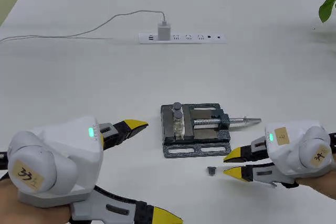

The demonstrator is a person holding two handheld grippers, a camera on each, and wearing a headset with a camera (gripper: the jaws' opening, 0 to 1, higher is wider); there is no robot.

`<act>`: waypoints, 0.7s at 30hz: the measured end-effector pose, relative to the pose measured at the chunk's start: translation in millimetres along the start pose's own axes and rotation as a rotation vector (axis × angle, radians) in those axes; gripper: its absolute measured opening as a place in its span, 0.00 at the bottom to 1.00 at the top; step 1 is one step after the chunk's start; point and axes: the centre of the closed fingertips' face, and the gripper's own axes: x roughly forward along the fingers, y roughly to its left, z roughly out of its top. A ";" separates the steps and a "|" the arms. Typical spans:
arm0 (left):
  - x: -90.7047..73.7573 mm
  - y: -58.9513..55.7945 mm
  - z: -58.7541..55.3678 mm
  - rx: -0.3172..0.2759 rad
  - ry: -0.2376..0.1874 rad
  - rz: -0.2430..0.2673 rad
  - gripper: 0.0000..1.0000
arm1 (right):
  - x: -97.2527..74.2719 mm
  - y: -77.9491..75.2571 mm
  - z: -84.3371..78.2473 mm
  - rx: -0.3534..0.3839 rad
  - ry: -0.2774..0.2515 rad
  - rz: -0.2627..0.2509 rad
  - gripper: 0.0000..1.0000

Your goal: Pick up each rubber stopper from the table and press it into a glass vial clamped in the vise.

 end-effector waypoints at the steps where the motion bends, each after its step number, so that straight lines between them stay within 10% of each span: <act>1: 0.1 0.0 -0.4 0.000 0.001 0.000 0.97 | 1.2 -0.1 -0.1 0.000 0.002 0.002 0.05; 21: 0.4 1.8 0.2 -0.017 -0.007 0.001 0.95 | 17.1 3.0 1.0 -0.066 0.040 0.039 0.00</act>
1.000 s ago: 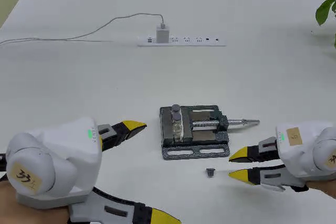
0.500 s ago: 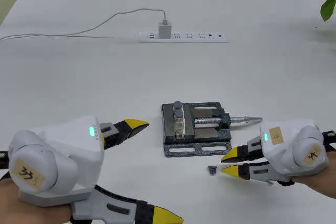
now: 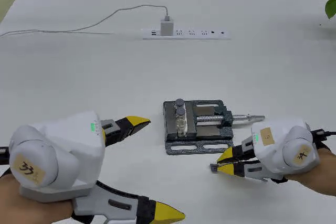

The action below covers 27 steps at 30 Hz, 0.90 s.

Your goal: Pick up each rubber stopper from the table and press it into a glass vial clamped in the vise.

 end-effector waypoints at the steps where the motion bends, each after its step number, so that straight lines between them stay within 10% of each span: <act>1: 0.1 0.2 0.0 0.000 0.000 0.001 0.95 | 0.1 -0.1 -0.3 0.000 0.001 0.001 0.00; 27: 0.1 1.8 5.1 -0.003 -0.022 0.019 0.91 | -13.3 -1.6 13.6 0.073 -0.030 -0.081 0.00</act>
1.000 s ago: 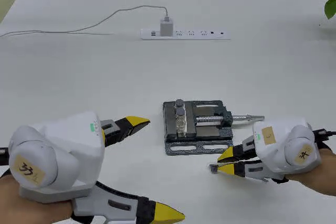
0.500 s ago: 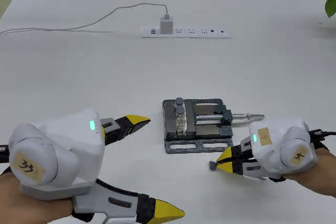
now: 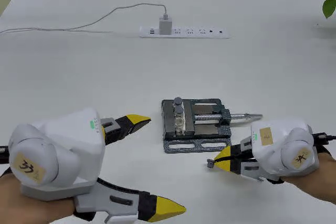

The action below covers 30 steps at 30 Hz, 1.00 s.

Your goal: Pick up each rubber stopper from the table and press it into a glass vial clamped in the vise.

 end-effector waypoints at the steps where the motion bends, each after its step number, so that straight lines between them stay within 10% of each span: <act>1: -0.2 0.4 0.7 0.000 -0.001 0.003 0.90 | -1.9 -0.3 1.0 0.002 -0.002 -0.003 0.00; 30: 15.7 6.2 60.9 0.148 -0.080 0.194 0.37 | -86.1 -11.7 101.6 0.421 -0.225 -0.213 0.00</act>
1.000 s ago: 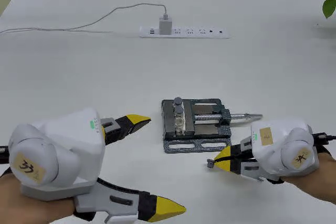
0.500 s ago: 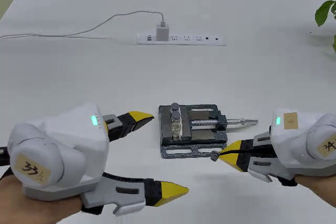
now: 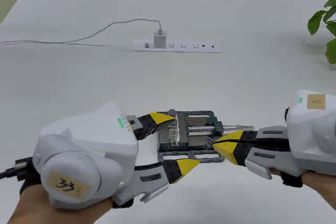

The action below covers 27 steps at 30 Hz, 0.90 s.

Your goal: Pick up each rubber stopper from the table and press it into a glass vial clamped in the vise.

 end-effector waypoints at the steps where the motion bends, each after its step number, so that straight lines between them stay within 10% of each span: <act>1: 0.5 -1.3 1.0 0.011 -0.002 -0.002 0.36 | -1.0 1.4 3.2 0.008 -0.008 -0.001 0.00; 27: 2.3 -1.9 19.1 0.053 -0.064 0.011 0.05 | -10.9 22.2 36.3 0.175 -0.137 -0.009 0.00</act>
